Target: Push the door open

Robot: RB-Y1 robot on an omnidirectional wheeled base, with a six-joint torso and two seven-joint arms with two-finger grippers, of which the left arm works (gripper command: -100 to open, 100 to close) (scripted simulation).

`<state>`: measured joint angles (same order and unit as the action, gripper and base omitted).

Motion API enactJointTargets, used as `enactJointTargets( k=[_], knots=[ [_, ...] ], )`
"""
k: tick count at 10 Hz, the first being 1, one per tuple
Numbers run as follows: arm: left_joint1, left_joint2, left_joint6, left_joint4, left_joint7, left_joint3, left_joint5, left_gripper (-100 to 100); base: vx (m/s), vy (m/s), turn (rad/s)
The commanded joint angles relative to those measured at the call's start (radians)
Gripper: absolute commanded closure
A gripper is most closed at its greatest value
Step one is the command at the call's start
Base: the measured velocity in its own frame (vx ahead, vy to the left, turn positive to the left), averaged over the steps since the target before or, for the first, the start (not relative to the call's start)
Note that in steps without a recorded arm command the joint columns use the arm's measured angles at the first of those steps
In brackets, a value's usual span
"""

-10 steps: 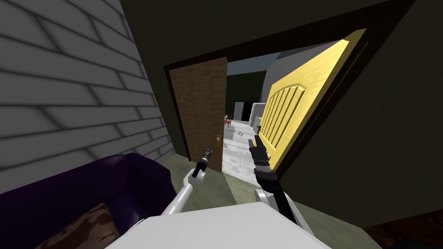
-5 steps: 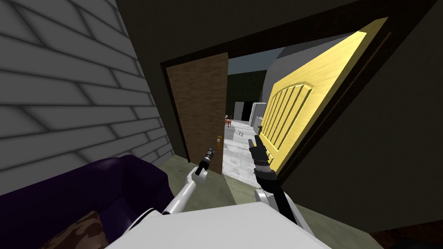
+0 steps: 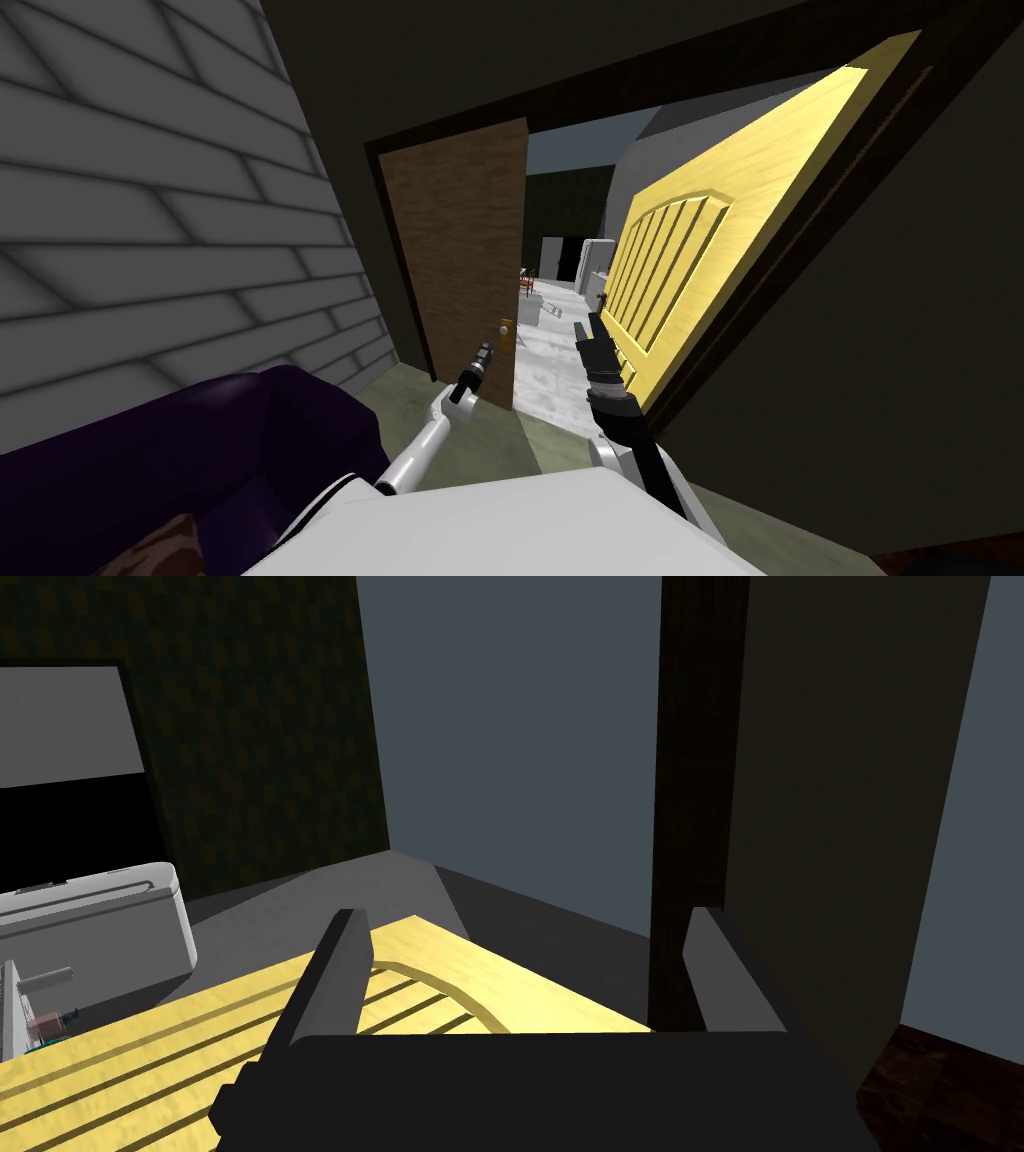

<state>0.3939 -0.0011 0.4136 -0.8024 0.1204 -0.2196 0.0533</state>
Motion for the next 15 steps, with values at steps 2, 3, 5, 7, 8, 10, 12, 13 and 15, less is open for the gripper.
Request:
enactJointTargets(
  k=[2, 3, 5, 7, 8, 10, 12, 13, 15],
  knots=[
    [0.007, 0.023, 0.006, 0.013, -0.003, 0.007, -0.002, -100, 0.174, -0.092, -0.019],
    [0.007, 0.022, 0.007, 0.015, -0.004, 0.009, -0.002, -100, 0.219, -0.087, -0.025],
    [0.008, 0.006, 0.008, 0.017, -0.005, 0.013, -0.003, -100, 0.205, -0.083, -0.017],
    [0.009, -0.033, 0.009, 0.020, -0.007, 0.017, -0.004, -100, 0.169, -0.061, -0.021],
    [0.008, -0.024, 0.005, 0.016, -0.009, 0.017, -0.003, -100, 0.069, -0.032, 0.000],
    [0.008, -0.024, 0.005, 0.016, -0.009, 0.017, -0.003, 100, -0.018, 0.009, 0.000],
    [0.008, -0.024, 0.005, 0.016, -0.009, 0.017, -0.003, 100, -0.008, 0.005, -0.010],
    [0.008, -0.024, 0.005, 0.016, -0.009, 0.017, -0.003, 100, 0.000, 0.000, 0.000],
    [0.010, -0.010, 0.005, 0.016, -0.012, 0.028, -0.006, 100, 0.044, -0.030, 0.008]
  ],
)
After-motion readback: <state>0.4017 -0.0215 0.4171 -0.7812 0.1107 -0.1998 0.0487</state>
